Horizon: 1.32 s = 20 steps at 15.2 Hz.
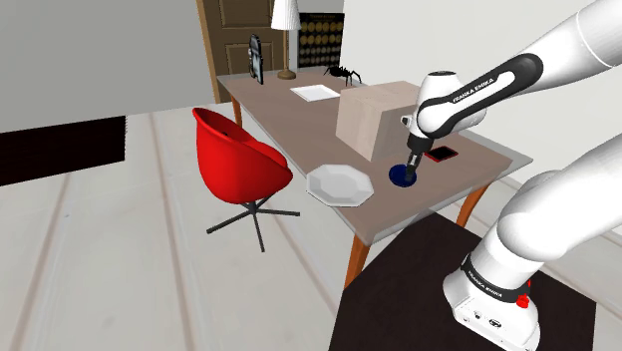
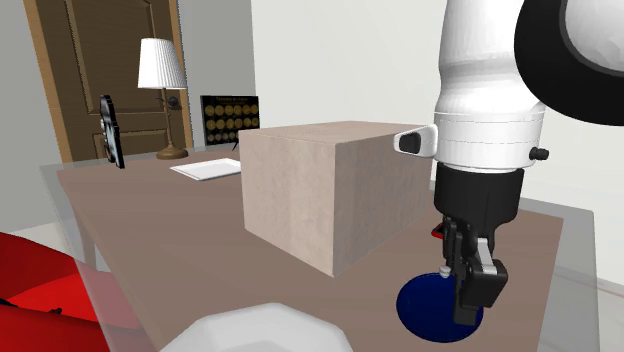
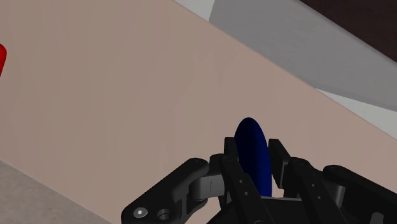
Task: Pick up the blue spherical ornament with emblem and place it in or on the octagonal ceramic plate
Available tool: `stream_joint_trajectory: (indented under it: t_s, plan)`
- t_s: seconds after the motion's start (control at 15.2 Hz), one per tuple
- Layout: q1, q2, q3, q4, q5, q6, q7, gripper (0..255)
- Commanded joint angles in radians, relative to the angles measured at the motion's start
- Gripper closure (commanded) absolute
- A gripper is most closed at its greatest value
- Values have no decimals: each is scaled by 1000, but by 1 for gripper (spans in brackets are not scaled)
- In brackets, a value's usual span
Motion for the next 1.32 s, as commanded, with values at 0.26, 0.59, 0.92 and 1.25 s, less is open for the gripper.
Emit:
stream_joint_trajectory:
  t_s: [0.26,0.59,0.92,1.25]
  plan:
    - [-4,-40,10,15,-1,-56,2,255]
    - [-7,-99,27,47,2,-145,4,255]
    - [-8,-148,43,84,8,-231,4,255]
    - [9,-159,69,119,28,-280,25,255]
